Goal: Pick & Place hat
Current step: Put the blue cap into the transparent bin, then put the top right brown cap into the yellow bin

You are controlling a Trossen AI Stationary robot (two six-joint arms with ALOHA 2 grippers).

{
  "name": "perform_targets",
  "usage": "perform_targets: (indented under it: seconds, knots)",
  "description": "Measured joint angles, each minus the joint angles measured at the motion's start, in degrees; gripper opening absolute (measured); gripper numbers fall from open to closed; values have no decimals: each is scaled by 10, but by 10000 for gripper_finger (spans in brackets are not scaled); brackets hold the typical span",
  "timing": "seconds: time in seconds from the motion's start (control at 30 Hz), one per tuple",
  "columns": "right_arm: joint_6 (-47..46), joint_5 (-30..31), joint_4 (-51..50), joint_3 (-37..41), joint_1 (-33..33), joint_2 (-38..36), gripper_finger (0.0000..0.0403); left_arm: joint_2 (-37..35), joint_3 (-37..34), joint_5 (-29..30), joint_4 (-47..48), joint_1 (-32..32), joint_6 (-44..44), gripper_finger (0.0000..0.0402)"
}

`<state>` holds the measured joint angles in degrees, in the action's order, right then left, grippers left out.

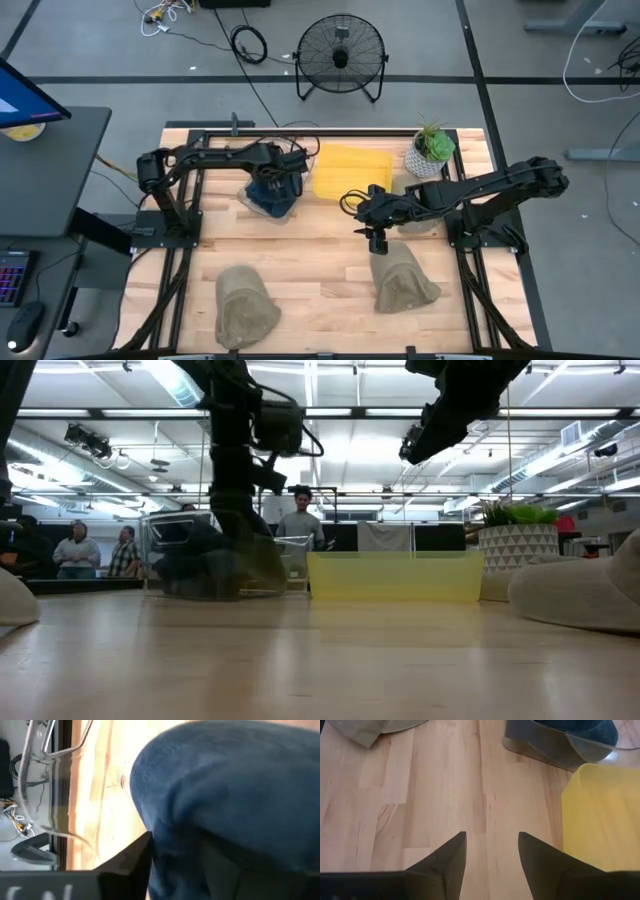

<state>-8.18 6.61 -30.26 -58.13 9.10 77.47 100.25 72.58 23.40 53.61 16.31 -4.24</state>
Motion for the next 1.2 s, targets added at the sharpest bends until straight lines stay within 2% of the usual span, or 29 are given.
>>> perform_targets:
  seconds: [0.3, 0.67, 0.83, 0.97, 1.1, 1.2]
  knots:
    - [-3, 0, -17, 0, 0, 0, 185, -76, 0, 1, 51, -52, -10, 227]
    - [-19, 0, -49, -4, 0, -4, 185, -195, 0, 4, 54, -113, 36, 231]
    - [-47, 0, -178, -60, 0, -7, 185, -242, 0, -5, 52, -141, 105, 232]
    - [-104, 3, -304, -102, 0, -7, 185, -250, 0, -8, 52, -163, 146, 232]
    - [-182, 76, -431, -111, 0, -7, 185, -249, 0, -8, 55, -190, 162, 232]
    - [-200, 123, -507, -100, -1, -8, 185, -245, 0, -9, 55, -211, 173, 232]
